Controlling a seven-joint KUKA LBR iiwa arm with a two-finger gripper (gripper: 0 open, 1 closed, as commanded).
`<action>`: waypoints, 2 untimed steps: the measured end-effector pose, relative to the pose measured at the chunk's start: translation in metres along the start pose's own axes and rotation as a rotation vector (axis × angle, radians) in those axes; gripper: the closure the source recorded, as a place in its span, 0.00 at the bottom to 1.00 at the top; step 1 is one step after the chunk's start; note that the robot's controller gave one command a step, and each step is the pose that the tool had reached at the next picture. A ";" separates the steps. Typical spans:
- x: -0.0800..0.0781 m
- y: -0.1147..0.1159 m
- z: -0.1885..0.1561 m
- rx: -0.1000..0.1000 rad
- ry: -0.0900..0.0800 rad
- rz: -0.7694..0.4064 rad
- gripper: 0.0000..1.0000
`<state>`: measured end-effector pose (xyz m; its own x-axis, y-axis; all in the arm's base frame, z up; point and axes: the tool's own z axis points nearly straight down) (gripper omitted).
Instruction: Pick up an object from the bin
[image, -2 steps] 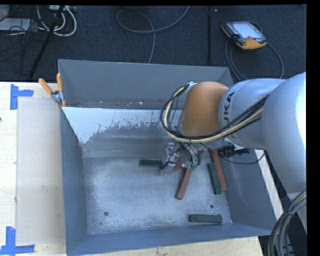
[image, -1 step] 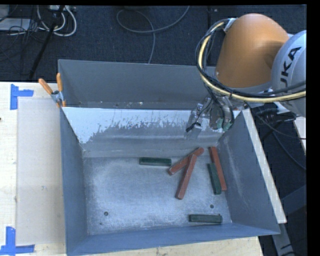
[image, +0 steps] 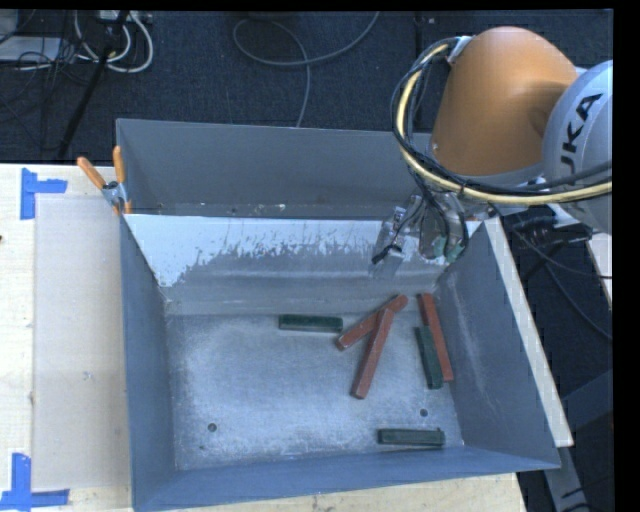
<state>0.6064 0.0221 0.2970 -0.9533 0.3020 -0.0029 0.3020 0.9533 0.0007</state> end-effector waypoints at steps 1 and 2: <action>0.030 -0.032 0.120 0.004 0.012 0.111 0.00; 0.028 -0.031 0.115 0.001 0.005 0.110 0.00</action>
Offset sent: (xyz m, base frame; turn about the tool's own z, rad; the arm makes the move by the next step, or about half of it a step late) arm 0.0000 0.0000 0.0000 0.0000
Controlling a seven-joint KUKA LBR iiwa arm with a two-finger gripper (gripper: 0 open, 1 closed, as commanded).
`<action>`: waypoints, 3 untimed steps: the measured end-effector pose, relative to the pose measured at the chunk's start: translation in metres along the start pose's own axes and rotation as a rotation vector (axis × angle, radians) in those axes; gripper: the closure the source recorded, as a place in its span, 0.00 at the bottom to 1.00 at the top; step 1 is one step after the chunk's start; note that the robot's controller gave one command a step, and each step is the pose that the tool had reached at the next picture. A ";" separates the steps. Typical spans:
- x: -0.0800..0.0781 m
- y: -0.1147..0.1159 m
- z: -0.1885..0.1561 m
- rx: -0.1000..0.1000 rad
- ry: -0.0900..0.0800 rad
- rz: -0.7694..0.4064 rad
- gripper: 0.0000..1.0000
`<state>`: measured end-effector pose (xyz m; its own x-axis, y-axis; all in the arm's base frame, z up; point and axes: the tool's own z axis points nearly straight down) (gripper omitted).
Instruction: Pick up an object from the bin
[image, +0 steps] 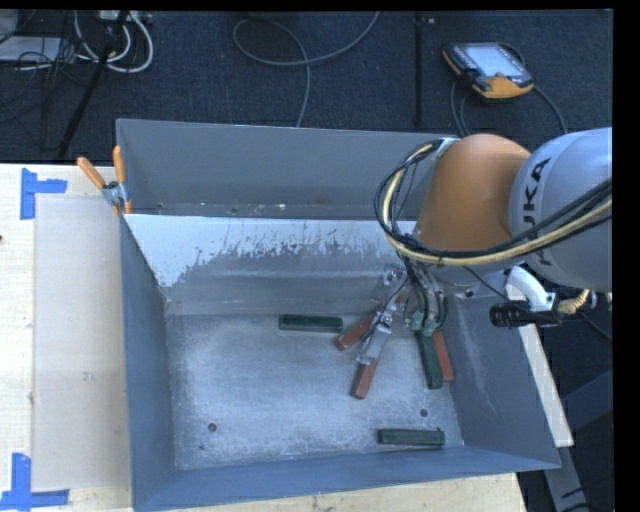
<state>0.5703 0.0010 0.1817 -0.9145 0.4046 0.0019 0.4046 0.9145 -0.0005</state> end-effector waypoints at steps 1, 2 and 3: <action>-0.019 -0.009 0.039 -0.005 -0.006 0.060 0.00; -0.038 0.004 0.080 0.000 -0.003 0.007 0.00; -0.046 0.000 0.112 0.000 -0.001 -0.039 1.00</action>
Offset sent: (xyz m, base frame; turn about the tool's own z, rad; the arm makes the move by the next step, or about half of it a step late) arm 0.0506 -0.0042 -0.1007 -0.0533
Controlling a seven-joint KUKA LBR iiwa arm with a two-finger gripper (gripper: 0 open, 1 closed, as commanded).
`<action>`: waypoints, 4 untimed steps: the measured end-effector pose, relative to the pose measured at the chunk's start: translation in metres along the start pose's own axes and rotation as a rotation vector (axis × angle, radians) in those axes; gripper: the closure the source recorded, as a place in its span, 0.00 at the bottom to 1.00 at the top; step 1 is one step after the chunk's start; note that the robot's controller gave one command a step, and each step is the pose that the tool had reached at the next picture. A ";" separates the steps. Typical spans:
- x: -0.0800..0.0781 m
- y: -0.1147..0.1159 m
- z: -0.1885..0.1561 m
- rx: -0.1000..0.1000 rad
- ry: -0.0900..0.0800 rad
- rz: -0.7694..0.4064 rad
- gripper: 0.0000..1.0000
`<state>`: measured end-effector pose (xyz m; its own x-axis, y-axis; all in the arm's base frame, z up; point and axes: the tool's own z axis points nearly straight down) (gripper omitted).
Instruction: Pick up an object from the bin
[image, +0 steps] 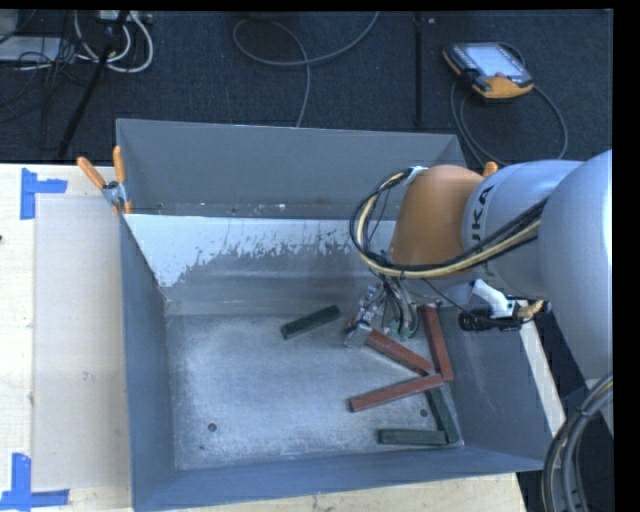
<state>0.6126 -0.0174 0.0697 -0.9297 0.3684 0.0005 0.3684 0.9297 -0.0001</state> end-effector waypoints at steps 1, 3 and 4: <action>0.000 0.000 0.000 0.000 0.001 0.000 0.00; 0.000 0.000 0.000 0.000 0.000 0.000 1.00; -0.003 -0.028 -0.138 0.000 -0.002 0.076 1.00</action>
Offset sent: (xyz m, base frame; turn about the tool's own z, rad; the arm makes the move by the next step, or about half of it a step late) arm 0.0000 0.0000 0.0000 0.0000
